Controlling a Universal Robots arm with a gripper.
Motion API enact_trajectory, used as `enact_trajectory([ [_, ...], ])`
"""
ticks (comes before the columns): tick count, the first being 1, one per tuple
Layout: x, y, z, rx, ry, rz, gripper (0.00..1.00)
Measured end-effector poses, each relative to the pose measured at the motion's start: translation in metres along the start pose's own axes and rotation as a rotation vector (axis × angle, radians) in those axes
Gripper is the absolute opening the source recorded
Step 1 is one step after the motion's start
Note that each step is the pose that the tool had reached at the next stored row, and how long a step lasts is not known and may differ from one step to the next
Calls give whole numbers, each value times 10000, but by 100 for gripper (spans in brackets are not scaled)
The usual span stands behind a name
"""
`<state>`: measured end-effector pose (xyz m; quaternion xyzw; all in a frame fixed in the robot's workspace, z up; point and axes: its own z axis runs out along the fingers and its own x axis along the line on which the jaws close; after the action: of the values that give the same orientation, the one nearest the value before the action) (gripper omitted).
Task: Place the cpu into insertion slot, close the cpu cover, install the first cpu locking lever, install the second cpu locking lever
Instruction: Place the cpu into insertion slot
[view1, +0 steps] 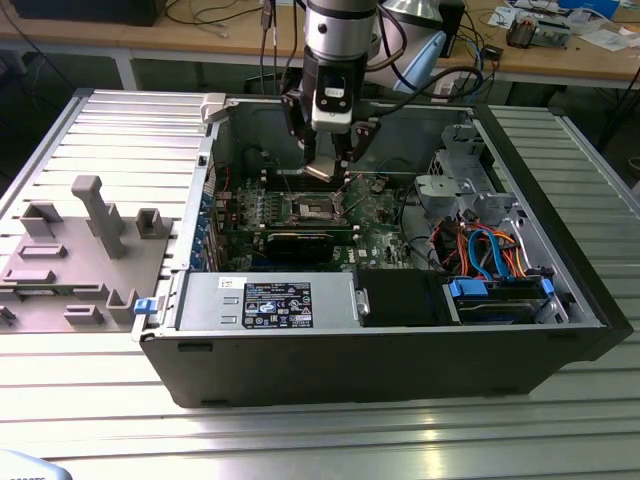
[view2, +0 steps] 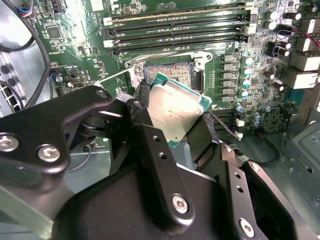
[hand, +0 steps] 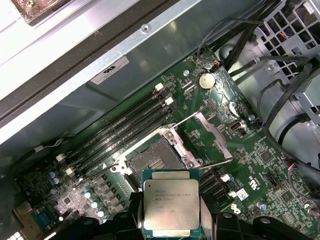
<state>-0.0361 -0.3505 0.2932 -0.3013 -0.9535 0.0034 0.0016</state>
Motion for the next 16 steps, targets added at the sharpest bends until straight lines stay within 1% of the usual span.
enact_trajectory([
  [7, 0, 0, 9, 1, 0, 29, 55],
  [9, 0, 0, 73, 0, 2, 229, 55],
  [16, 0, 1, 76, 0, 1, 240, 55],
])
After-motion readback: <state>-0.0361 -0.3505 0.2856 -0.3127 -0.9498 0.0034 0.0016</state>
